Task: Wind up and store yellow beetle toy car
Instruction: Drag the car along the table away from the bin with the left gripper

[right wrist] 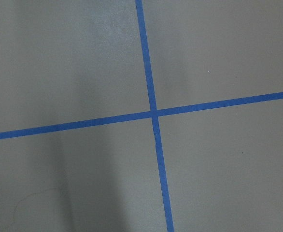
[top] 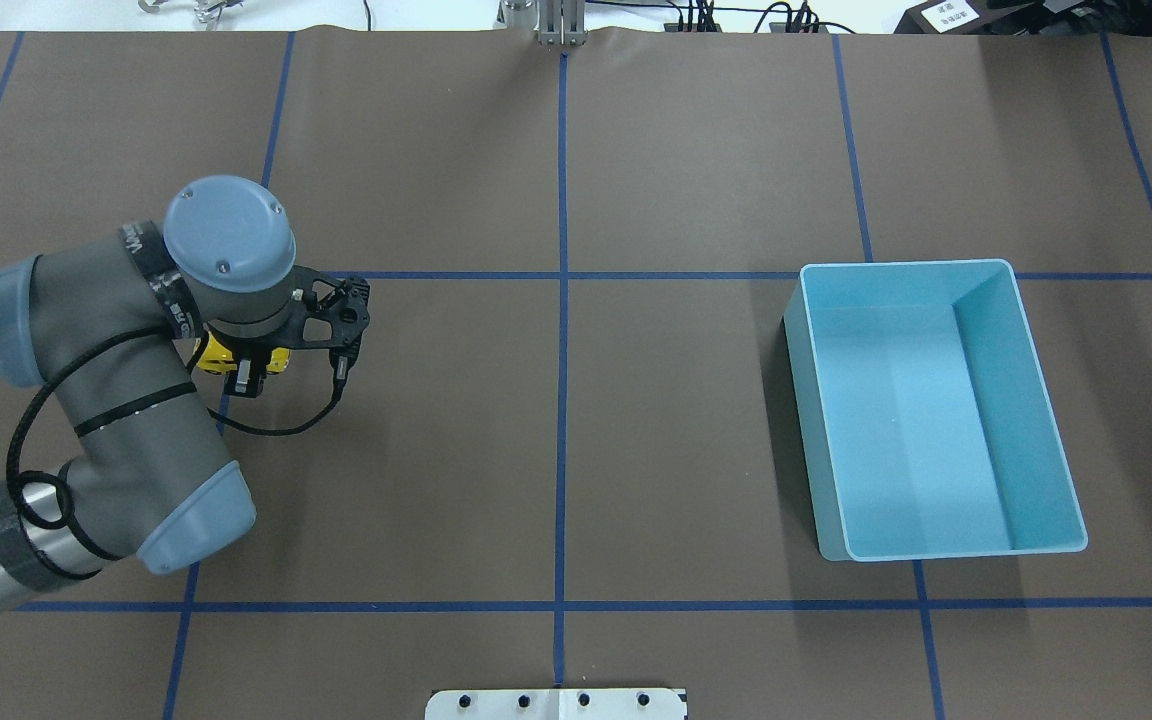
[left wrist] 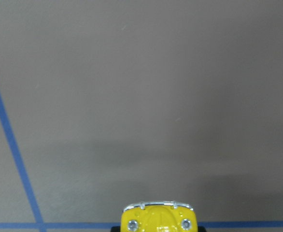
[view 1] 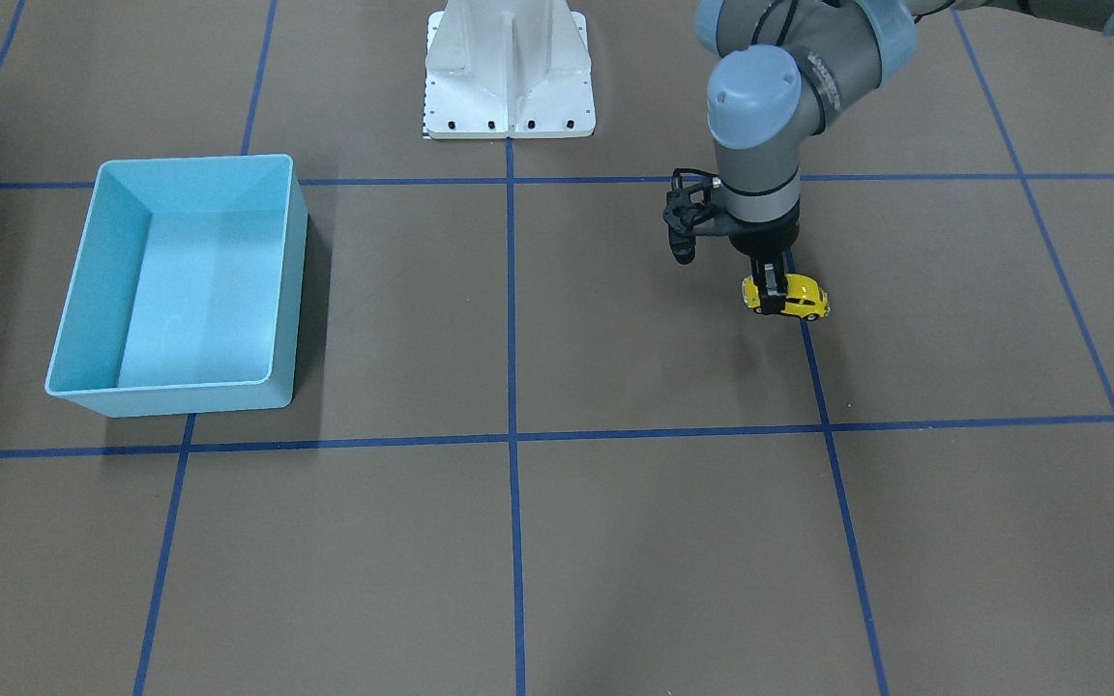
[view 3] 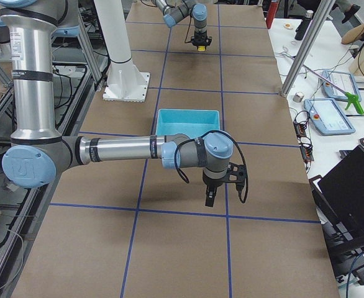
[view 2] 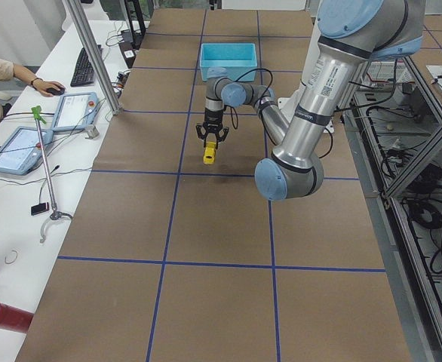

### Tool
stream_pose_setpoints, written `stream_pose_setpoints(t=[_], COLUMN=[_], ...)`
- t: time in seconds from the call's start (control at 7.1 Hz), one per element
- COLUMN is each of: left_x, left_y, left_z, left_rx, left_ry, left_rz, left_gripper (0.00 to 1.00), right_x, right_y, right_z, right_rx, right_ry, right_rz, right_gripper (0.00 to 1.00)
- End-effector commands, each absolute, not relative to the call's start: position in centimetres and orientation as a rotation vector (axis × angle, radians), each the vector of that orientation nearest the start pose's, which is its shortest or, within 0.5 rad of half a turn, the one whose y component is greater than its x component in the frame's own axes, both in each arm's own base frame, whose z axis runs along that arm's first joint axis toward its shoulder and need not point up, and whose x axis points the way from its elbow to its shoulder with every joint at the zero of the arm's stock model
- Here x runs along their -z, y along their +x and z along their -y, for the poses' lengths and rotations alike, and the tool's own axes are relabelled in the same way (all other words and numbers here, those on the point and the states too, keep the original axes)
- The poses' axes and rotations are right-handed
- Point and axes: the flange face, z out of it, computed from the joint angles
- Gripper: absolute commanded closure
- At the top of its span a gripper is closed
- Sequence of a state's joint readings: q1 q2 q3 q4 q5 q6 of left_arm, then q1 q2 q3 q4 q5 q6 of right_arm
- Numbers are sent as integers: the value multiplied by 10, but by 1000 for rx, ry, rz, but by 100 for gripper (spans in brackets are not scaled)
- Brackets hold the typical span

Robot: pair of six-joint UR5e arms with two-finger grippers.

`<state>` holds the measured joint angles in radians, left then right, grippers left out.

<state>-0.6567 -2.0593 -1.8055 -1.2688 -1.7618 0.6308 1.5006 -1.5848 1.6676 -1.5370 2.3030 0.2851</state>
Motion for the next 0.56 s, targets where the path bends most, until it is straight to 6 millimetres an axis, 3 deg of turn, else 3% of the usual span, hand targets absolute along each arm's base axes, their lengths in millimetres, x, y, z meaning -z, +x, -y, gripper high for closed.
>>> stream_pose_setpoints(t=[0.0, 0.42], left_x=[-353, -355], left_y=[430, 442], left_z=[520, 524], left_rx=[-1570, -1582], left_ry=[405, 457], left_rz=[-275, -356], left_gripper=[100, 100], right_x=[-619, -620], right_y=[33, 33], right_z=[495, 493], right_rx=[-165, -165], right_ry=[-22, -24], right_rz=[739, 736], right_gripper=[0, 0])
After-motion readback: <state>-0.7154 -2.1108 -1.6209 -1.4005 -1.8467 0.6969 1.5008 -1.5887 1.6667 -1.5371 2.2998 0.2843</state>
